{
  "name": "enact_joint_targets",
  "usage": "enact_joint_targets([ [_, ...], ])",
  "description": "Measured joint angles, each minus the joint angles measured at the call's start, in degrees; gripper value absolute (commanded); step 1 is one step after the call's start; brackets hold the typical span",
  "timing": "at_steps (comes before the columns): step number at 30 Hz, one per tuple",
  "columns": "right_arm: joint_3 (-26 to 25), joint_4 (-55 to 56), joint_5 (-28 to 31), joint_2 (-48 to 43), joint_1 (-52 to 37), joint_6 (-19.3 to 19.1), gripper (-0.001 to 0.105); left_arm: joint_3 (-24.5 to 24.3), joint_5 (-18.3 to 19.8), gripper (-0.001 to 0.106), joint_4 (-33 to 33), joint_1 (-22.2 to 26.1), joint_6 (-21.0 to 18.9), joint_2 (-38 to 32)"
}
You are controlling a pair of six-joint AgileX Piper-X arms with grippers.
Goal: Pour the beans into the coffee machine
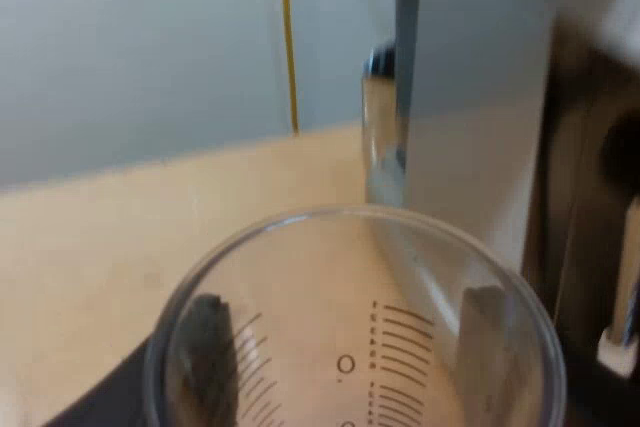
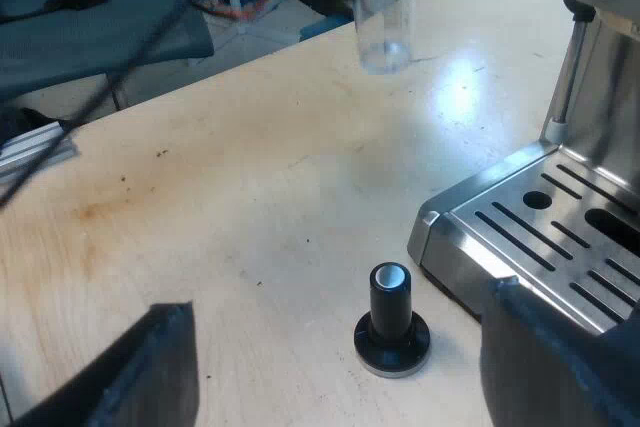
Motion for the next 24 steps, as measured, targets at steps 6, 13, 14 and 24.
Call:
enact_joint_targets([
  [6, 0.0, 0.0, 0.31, 0.0, 0.0, 0.0, 0.062, 0.11, 0.0, 0.028, -2.21, 0.0, 0.0, 5.36],
  [13, 0.0, 0.0, 5.09, 0.0, 0.0, 0.09, 0.062, 0.11, 0.0, 0.028, -3.98, 0.0, 0.0, 8.77],
  [14, 0.0, 0.0, 5.53, 0.0, 0.0, 0.09, 0.062, 0.11, 0.0, 0.028, -3.97, 0.0, 0.0, 8.92],
  [24, 0.0, 0.0, 6.32, 0.0, 0.0, 0.42, 0.062, 0.11, 0.0, 0.028, -4.71, 0.0, 0.0, 13.25],
])
